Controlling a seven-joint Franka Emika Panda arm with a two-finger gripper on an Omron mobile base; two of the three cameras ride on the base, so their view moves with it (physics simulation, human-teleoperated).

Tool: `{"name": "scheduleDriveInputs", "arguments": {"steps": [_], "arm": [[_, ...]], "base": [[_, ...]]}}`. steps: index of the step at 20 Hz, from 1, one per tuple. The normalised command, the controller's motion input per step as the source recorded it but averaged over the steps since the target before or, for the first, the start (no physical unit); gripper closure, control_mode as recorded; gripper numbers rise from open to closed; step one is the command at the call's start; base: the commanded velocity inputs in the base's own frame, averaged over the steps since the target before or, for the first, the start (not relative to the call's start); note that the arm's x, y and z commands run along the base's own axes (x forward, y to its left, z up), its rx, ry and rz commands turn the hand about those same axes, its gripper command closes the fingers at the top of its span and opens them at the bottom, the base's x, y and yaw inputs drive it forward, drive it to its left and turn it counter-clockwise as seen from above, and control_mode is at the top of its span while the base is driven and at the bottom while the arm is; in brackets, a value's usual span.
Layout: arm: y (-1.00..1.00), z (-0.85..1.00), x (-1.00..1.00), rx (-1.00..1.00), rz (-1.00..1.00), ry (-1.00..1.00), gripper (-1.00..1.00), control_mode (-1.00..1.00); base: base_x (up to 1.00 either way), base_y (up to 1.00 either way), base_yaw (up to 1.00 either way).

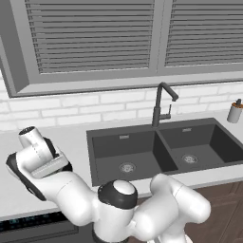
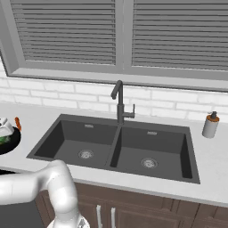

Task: Pick the broccoli from the sink and place it in the bowl. Then pick the bowl and place it in the microwave. Then close the microwave door and press the start button.

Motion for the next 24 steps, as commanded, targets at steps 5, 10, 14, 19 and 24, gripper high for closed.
{"name": "scheduleDriveInputs", "arguments": {"steps": [5, 10, 14, 19, 24], "arm": [[0.00, -0.46, -0.01, 0.00, 0.00, -0.06, -1.00, -1.00], [-0.06, -0.28, -0.25, 0.00, 0.00, -0.16, -1.00, -1.00], [-0.10, -0.07, -0.32, 0.00, 0.00, -0.19, -1.00, -1.00], [-0.02, 0.11, -0.07, 0.01, 0.00, -0.09, -1.00, -1.00], [-0.15, 0.68, -0.05, 0.06, 0.00, -0.01, -1.00, -1.00]], "base": [[0.00, 0.00, 0.00], [0.00, 0.00, 0.00], [0.00, 0.00, 0.00], [0.00, 0.00, 0.00], [0.00, 0.00, 0.00]]}}
